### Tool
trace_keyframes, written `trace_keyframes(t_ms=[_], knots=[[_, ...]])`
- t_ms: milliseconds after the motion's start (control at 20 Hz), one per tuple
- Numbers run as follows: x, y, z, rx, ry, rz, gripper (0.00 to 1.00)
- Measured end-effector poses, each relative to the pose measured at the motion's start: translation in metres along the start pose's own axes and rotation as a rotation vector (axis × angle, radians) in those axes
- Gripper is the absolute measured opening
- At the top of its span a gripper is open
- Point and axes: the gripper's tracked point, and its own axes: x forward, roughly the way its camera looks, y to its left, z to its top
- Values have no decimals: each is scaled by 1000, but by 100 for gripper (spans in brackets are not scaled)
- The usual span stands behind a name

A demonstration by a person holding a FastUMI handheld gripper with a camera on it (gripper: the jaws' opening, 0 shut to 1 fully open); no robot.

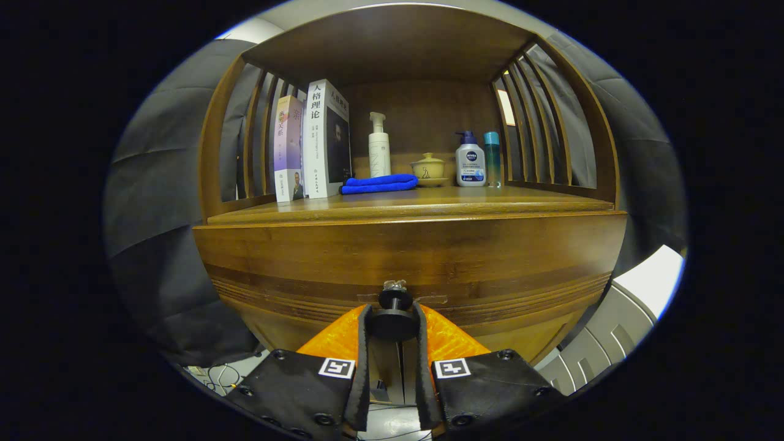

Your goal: Pull open the drawer, take out the items inside it, and place them on the countertop above the cabinet.

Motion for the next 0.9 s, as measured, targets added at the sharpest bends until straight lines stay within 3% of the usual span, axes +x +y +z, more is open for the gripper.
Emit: trace_keyframes(t_ms=[900], knots=[[-95, 6, -31, 15, -11, 30, 33]])
